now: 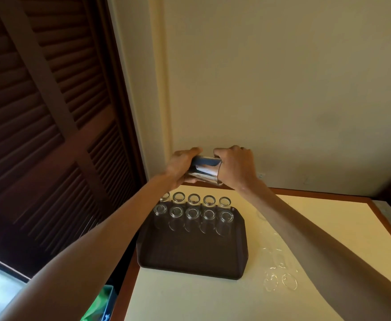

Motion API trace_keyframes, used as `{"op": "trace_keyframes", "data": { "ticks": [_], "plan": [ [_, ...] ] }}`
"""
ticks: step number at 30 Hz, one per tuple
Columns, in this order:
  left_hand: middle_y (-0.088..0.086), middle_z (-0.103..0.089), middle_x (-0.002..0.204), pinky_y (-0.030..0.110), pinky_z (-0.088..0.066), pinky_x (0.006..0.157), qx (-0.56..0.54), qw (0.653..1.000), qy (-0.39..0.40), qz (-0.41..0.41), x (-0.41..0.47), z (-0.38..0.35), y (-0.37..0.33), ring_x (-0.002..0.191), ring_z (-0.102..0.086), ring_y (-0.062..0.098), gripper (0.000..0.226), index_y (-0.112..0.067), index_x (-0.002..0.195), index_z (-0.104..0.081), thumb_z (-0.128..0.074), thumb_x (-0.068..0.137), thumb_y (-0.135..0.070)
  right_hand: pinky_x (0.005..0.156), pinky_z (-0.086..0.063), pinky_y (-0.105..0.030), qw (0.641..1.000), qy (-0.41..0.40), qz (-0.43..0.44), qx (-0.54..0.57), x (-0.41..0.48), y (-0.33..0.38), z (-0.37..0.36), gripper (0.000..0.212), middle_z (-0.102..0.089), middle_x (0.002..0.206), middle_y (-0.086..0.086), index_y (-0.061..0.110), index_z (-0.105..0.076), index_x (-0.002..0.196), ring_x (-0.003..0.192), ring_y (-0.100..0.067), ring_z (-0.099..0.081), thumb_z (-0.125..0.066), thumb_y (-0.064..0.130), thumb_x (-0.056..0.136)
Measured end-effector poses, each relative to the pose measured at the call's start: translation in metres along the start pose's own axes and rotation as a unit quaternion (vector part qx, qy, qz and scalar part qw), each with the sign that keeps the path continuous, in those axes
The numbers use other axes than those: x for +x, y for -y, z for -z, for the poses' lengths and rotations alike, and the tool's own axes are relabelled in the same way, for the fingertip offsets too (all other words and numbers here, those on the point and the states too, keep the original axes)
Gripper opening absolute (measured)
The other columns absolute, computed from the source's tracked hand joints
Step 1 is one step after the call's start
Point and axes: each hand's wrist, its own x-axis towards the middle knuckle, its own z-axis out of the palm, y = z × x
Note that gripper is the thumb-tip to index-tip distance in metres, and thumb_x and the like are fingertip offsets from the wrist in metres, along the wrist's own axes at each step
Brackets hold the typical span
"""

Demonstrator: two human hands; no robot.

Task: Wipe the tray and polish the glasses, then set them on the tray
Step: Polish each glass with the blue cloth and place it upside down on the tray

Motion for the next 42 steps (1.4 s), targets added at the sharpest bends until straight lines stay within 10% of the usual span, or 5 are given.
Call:
{"op": "trace_keyframes", "data": {
  "ticks": [7, 14, 23, 30, 42],
  "plan": [
    [0.010, -0.065, 0.079, 0.027, -0.051, 0.042, 0.067, 0.972, -0.067, -0.216, -0.005, 0.004, 0.007, 0.065, -0.071, 0.024, 0.035, 0.004, 0.095, -0.064, -0.057, 0.106, -0.029, 0.043, -0.046, -0.026, 0.773, 0.300, -0.301, 0.471, -0.007, 0.020, -0.004, 0.044, -0.063, 0.055, 0.001, 0.010, -0.067, 0.087, 0.041, -0.012, -0.052, -0.063, 0.054, 0.093],
    [0.010, -0.072, 0.079, 0.029, -0.057, 0.057, -0.052, 0.998, 0.025, -0.011, -0.008, 0.001, 0.002, 0.065, -0.072, 0.019, 0.035, -0.008, 0.092, -0.068, -0.057, 0.104, -0.039, 0.047, -0.016, -0.018, 0.999, 0.031, -0.010, -0.019, -0.011, 0.016, 0.024, 0.016, -0.052, 0.051, -0.001, 0.016, -0.066, 0.069, 0.048, -0.023, -0.044, -0.069, 0.000, 0.069],
    [0.009, -0.071, 0.073, 0.040, -0.058, 0.069, 0.112, 0.952, -0.094, -0.269, -0.010, -0.003, 0.004, 0.072, -0.070, 0.029, 0.036, -0.007, 0.080, -0.074, -0.058, 0.105, -0.029, 0.035, -0.036, -0.016, 0.697, 0.318, -0.346, 0.542, -0.021, 0.027, 0.015, 0.039, -0.059, 0.054, 0.000, 0.009, -0.063, 0.084, 0.035, -0.007, -0.046, -0.059, 0.045, 0.097],
    [0.013, -0.071, 0.088, 0.043, -0.062, 0.070, -0.048, 0.997, 0.047, 0.034, -0.014, -0.001, -0.005, 0.076, -0.073, 0.025, 0.039, -0.007, 0.098, -0.063, -0.052, 0.106, -0.044, 0.047, -0.024, -0.021, 0.996, 0.072, -0.055, -0.004, -0.015, 0.010, 0.019, 0.013, -0.059, 0.059, 0.000, 0.017, -0.070, 0.077, 0.054, -0.021, -0.049, -0.067, 0.005, 0.078],
    [0.023, -0.067, 0.085, 0.043, -0.055, 0.075, 0.048, 0.986, 0.006, -0.162, -0.005, 0.007, 0.014, 0.076, -0.066, 0.028, 0.051, 0.000, 0.091, -0.071, -0.061, 0.101, -0.049, 0.053, -0.059, -0.040, 0.793, 0.247, -0.318, 0.457, -0.029, 0.018, -0.034, 0.039, -0.070, 0.072, -0.016, 0.007, -0.073, 0.092, 0.058, -0.032, -0.067, -0.078, 0.045, 0.084]
  ]
}}
